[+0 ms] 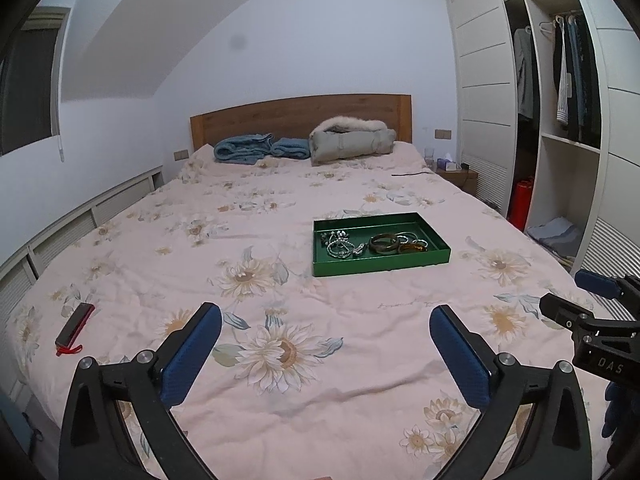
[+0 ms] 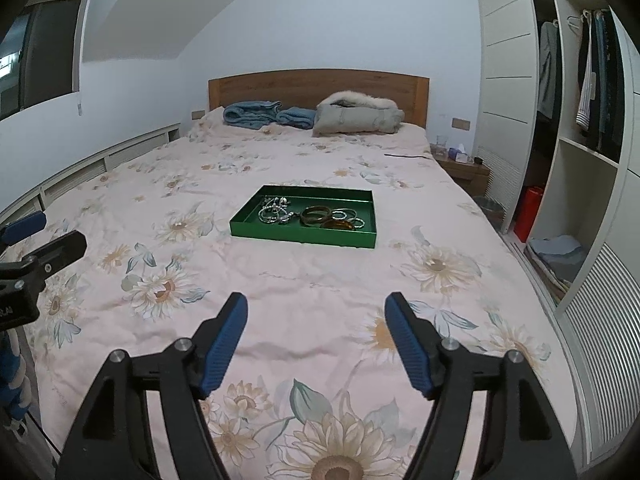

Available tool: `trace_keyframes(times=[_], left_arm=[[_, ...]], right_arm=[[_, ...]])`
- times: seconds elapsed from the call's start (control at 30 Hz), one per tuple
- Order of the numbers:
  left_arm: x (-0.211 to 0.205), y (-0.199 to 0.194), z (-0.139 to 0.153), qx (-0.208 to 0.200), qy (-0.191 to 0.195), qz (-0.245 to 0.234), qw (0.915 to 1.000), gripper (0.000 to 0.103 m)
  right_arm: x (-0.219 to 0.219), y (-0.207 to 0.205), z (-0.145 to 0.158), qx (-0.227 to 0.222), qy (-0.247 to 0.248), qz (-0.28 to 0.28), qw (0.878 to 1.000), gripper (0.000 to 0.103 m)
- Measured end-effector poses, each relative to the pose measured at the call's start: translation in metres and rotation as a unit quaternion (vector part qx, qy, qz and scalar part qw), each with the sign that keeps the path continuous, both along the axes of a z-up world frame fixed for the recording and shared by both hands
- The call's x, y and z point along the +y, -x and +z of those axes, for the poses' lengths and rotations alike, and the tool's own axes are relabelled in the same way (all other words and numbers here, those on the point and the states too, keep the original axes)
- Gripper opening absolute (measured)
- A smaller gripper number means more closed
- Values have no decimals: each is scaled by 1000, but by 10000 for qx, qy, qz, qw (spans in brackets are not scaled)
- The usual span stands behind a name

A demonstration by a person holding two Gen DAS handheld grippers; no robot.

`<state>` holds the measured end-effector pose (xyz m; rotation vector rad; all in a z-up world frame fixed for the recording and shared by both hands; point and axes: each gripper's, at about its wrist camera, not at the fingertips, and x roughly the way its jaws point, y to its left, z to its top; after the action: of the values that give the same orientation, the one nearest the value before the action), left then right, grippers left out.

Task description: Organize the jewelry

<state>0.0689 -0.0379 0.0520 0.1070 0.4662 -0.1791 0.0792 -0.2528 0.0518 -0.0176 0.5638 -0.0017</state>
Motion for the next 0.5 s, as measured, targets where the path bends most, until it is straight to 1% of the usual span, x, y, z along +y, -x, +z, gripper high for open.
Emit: trace_keyframes(times=[0.5], left_arm=[[-5,10,2,-43,-25,-34,10000,103]], right_arm=[[-6,13,2,-90,82,-100,9999,71]])
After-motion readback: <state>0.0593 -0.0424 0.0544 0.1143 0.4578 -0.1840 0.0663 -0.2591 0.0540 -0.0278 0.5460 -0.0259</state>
